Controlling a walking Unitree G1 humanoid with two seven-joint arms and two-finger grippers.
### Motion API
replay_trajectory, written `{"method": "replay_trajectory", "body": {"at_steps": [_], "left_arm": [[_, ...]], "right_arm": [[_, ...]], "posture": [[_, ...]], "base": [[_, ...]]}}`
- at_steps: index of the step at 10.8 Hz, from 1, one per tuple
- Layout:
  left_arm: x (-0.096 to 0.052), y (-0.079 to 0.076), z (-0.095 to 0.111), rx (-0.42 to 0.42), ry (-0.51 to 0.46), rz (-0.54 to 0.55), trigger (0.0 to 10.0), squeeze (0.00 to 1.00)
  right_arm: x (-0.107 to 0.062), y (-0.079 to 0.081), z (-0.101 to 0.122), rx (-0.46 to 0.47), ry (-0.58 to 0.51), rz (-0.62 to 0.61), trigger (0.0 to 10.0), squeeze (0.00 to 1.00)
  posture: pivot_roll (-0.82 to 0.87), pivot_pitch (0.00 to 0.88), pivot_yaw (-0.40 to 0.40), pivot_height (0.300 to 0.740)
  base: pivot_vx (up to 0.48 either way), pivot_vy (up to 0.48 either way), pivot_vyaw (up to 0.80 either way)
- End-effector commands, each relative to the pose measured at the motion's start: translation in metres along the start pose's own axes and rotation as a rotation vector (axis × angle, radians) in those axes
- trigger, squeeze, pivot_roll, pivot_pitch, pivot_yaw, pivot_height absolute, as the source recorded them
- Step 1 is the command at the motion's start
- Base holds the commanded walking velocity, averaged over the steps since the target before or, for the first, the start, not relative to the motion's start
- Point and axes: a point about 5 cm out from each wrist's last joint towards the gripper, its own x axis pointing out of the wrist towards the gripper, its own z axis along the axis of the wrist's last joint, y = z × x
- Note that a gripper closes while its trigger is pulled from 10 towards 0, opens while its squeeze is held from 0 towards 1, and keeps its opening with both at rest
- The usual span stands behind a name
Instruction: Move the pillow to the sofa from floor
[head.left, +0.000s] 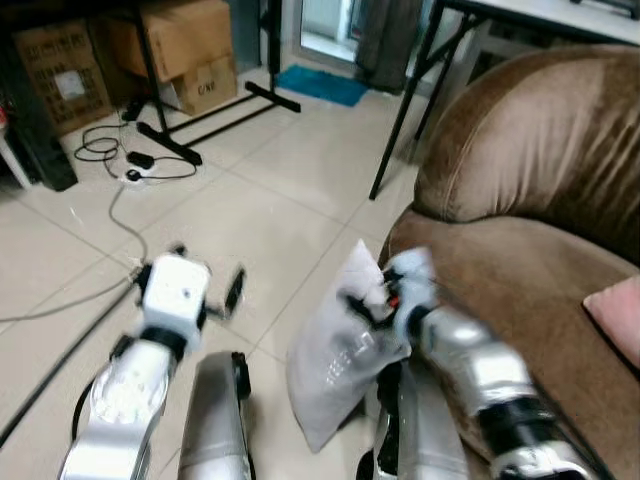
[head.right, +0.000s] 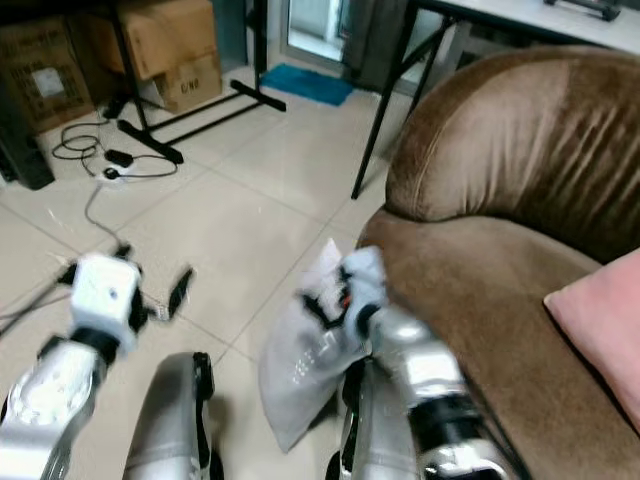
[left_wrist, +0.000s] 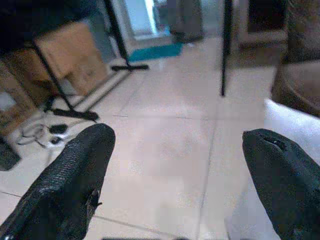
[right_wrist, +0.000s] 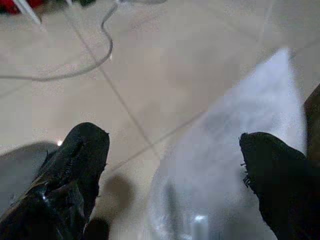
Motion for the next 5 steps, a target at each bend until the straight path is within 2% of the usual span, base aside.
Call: {"method": "replay_trajectory", "body": {"at_steps": [1,2,3,4,5], "left_arm": [[-0.004,-0.005,-0.005,-0.005,0.019,-0.084,10.0,0.00],[-0.013,-0.013,-0.023,0.008,0.099,-0.261,10.0,0.00],[-0.018,-0.017,-0.027,0.038,0.126,-0.364,10.0,0.00],[-0.019,-0.016,-0.026,0.043,0.125,-0.387,10.0,0.00],[-0.020,-0.014,-0.024,0.047,0.124,-0.404,10.0,0.00]], "right_arm": [[0.005,-0.003,0.001,-0.013,0.005,-0.040,10.0,1.00],[0.016,-0.005,-0.005,0.028,0.030,-0.132,10.0,1.00],[0.021,-0.008,-0.008,0.003,0.048,-0.181,10.0,1.00],[0.023,-0.011,-0.008,-0.006,0.058,-0.222,10.0,1.00],[0.022,-0.017,-0.013,0.029,0.080,-0.279,10.0,1.00]], "posture": [[0.13,0.000,-0.065,0.485],[0.15,0.000,-0.061,0.485],[0.14,0.007,-0.031,0.485],[0.15,0.024,-0.031,0.485],[0.17,0.041,-0.038,0.485]], "base": [[0.000,0.000,0.00],[0.000,0.000,0.00],[0.000,0.000,0.00],[0.000,0.000,0.00],[0.000,0.000,0.00]]}}
